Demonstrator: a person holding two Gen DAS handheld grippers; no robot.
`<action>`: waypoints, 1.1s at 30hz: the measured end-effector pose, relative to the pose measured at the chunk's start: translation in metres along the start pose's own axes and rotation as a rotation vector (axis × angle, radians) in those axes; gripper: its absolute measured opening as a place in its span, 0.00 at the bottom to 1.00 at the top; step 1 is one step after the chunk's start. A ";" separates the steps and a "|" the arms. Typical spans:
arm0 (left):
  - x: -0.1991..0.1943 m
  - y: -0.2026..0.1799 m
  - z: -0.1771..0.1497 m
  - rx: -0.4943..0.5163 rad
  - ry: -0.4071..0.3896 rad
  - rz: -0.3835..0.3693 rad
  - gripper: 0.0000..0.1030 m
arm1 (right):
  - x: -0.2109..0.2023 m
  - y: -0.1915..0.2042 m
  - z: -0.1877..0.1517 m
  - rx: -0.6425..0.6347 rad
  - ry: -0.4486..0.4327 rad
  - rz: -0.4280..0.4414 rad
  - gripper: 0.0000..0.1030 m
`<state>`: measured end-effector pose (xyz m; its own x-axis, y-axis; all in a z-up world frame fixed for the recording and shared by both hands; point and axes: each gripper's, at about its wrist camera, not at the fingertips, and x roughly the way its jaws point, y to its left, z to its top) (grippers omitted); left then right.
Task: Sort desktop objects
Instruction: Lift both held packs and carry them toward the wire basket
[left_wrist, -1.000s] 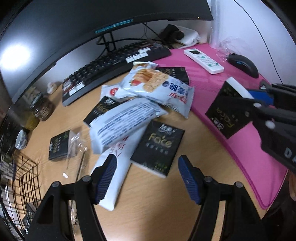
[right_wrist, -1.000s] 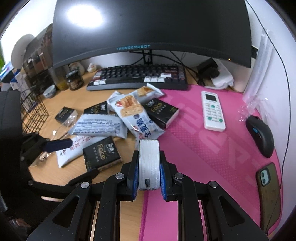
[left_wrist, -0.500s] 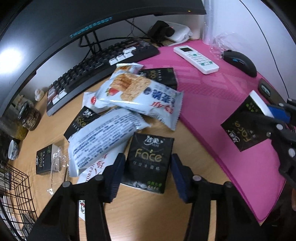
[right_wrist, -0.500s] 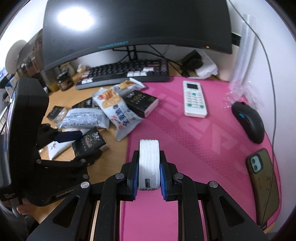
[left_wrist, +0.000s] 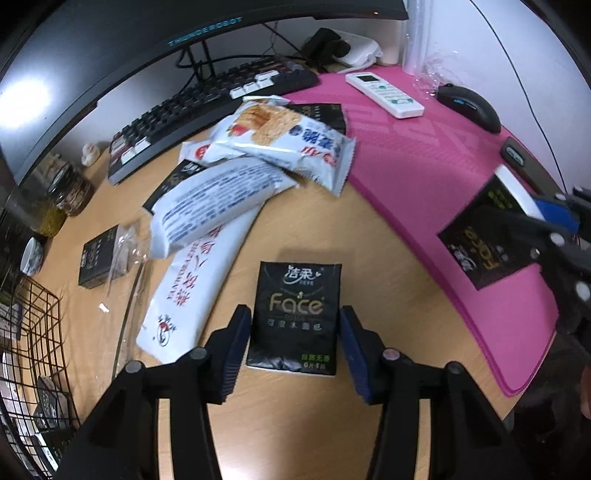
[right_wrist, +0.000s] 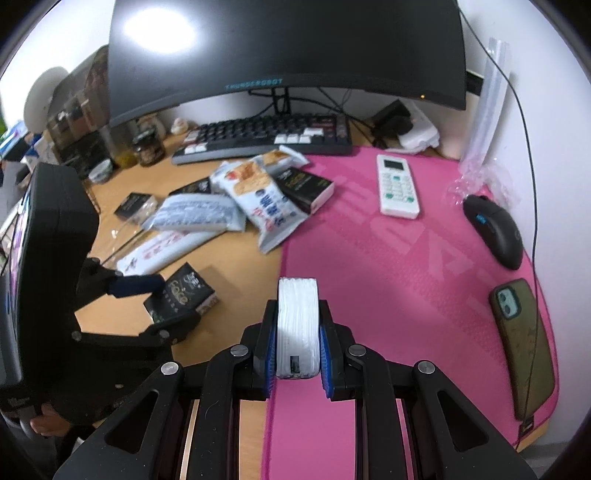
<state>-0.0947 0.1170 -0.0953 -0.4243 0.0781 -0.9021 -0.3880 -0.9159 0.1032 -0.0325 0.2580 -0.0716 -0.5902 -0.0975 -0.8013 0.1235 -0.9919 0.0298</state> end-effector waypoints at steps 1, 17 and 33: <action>0.001 0.001 -0.001 -0.002 -0.001 0.002 0.55 | -0.001 0.002 -0.001 -0.002 -0.001 -0.002 0.18; 0.009 0.005 0.004 -0.013 -0.006 -0.013 0.52 | 0.007 0.003 -0.001 -0.011 0.006 0.006 0.19; -0.013 0.010 0.000 -0.025 -0.043 0.008 0.51 | 0.002 0.014 0.001 -0.030 -0.010 0.016 0.19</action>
<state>-0.0929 0.1072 -0.0831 -0.4624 0.0873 -0.8823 -0.3643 -0.9260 0.0993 -0.0331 0.2442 -0.0722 -0.5960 -0.1145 -0.7948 0.1567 -0.9873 0.0247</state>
